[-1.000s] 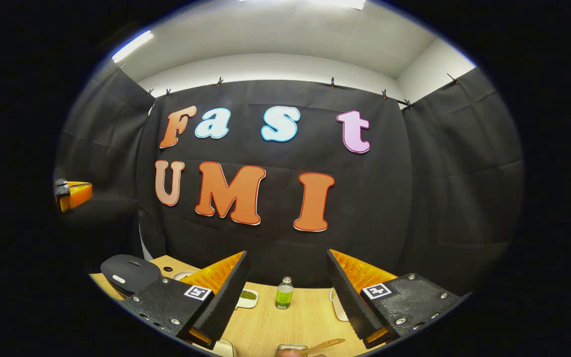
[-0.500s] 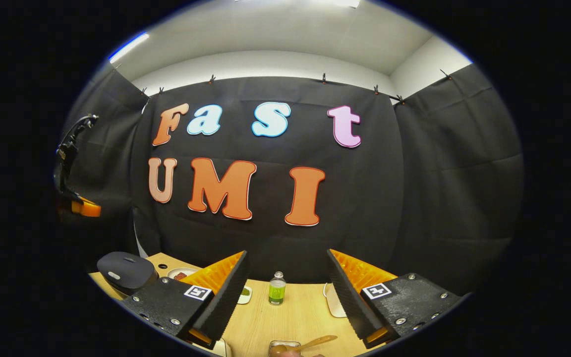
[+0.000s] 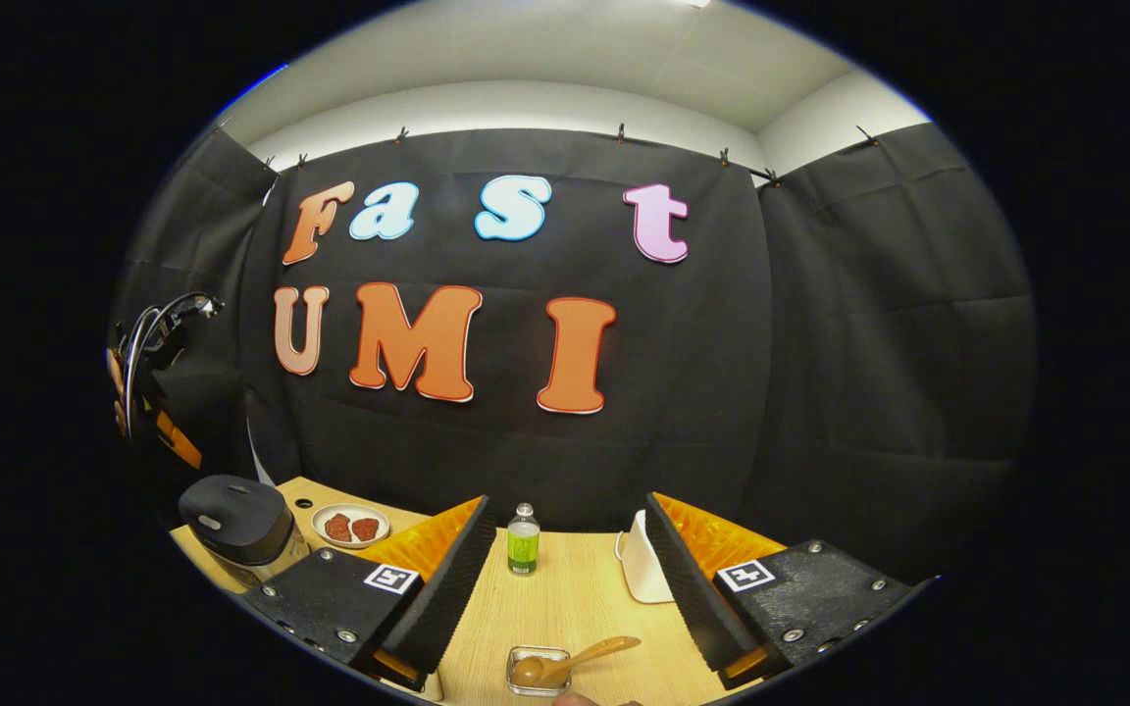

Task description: Close the left gripper, press the button to open the rice cooker; take a wooden spoon from the chopstick holder with the right hand, scoop a spoonful of rice and pour it into the rice cooker, then put the wooden spoon back into the chopstick holder.

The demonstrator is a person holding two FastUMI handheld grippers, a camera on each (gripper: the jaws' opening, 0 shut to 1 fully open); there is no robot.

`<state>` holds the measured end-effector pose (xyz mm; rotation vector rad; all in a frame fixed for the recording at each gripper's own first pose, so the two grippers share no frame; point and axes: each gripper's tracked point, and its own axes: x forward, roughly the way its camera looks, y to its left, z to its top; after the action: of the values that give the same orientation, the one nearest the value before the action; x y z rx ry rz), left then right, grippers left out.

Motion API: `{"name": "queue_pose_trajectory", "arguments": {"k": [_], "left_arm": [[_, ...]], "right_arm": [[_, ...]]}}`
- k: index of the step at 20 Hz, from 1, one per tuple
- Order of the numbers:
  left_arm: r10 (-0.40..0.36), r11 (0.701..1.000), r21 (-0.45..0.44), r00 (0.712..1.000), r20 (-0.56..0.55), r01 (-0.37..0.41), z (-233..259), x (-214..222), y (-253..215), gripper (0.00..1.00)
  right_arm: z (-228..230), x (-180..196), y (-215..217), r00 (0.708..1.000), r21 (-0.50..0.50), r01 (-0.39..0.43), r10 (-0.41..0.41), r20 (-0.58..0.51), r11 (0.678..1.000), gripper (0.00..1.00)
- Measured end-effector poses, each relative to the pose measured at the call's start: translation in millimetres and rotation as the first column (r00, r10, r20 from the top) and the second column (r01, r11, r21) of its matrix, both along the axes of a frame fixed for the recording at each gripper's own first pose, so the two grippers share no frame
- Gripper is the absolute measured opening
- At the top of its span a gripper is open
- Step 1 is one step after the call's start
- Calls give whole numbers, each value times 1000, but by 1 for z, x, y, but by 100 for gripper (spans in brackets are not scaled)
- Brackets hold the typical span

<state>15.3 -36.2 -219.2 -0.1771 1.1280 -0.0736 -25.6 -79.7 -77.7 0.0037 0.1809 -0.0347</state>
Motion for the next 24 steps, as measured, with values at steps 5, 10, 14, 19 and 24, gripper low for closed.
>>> {"name": "queue_pose_trajectory", "arguments": {"k": [5,10,14,19,24], "left_arm": [[-6,998,-68,971,-241,-11,-51,-30,-7,5],[67,995,-49,942,-329,-88,-95,-35,12,5],[112,990,-43,943,-312,-131,-98,-31,11,6],[108,994,22,968,-229,-106,-99,-30,10,6],[83,996,-14,991,-101,-84,-86,-37,14,6]], "right_arm": [[-14,-6,-4,999,22,21,-20,-37,1000,97],[-24,-7,-4,997,20,31,-30,-65,999,95],[-34,-3,3,995,-6,18,-19,-98,1000,95],[-42,4,16,994,38,16,-12,-108,999,95],[-63,1,4,987,30,26,-21,-157,999,95]]}}
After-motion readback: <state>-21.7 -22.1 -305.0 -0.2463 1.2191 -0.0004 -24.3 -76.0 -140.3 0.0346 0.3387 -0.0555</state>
